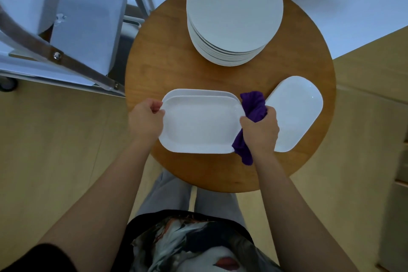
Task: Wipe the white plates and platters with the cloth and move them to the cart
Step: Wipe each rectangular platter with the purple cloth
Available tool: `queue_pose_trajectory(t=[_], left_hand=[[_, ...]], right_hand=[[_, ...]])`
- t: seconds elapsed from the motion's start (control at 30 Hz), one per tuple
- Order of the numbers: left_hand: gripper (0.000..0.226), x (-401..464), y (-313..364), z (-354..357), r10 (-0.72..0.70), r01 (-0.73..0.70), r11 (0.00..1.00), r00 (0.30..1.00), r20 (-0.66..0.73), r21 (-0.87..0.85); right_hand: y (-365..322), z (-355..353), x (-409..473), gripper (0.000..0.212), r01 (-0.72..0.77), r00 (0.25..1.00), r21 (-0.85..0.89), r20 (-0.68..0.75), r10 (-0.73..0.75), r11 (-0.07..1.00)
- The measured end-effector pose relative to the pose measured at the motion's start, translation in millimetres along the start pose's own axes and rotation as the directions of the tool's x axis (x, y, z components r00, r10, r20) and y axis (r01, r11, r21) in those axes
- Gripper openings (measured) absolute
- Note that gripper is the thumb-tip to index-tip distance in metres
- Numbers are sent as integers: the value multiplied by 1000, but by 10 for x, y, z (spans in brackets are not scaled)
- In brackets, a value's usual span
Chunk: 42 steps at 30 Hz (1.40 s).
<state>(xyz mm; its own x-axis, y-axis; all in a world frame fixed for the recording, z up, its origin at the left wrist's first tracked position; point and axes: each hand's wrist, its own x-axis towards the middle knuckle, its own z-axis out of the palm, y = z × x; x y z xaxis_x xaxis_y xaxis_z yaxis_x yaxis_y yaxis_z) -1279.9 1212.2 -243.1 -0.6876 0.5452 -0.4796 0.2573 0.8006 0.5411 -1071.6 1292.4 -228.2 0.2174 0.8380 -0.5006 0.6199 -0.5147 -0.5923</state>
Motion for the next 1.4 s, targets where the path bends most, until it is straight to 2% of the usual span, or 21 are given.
queue_pose_trajectory(t=[0.17, 0.37, 0.47, 0.53, 0.63, 0.8, 0.9, 1.03, 1.23, 1.4], left_hand=[[23, 90, 91, 44, 16, -15, 1000, 997, -71, 22], [29, 77, 152, 170, 85, -77, 989, 995, -59, 128], [33, -153, 265, 297, 272, -247, 937, 959, -72, 248], [30, -333, 399, 437, 330, -322, 926, 944, -5, 196], [28, -529, 647, 715, 269, -291, 938, 954, 131, 191], [27, -776, 1034, 1257, 231, -401, 842, 873, 430, 362], [23, -817, 1142, 1520, 104, -379, 814, 840, 532, 439], [29, -805, 1189, 1690, 0, -310, 823, 837, 547, 476], [34, -755, 1175, 1713, -51, -233, 833, 871, 488, 501], [34, -729, 1132, 1690, -68, -162, 882, 885, 460, 442]], right_hand=[[16, 96, -23, 54, 21, 1000, -17, -5, -21, 1000], [103, -5, -3, 52, 23, 1000, 93, -4, -22, 995], [154, -108, 26, 49, 18, 1000, 153, -13, -16, 988], [190, -197, 53, 47, 25, 999, 171, -35, -19, 985], [239, -365, 113, 45, 27, 998, 200, -68, -13, 980], [392, -701, 288, 41, -16, 993, 291, -109, 50, 957], [481, -859, 407, 39, -14, 990, 335, -125, 59, 942], [572, -999, 542, 41, -21, 995, 380, -87, 58, 925], [654, -1096, 704, 45, -23, 999, 383, -27, 36, 923], [652, -1124, 818, 46, -32, 999, 377, 17, 28, 925]])
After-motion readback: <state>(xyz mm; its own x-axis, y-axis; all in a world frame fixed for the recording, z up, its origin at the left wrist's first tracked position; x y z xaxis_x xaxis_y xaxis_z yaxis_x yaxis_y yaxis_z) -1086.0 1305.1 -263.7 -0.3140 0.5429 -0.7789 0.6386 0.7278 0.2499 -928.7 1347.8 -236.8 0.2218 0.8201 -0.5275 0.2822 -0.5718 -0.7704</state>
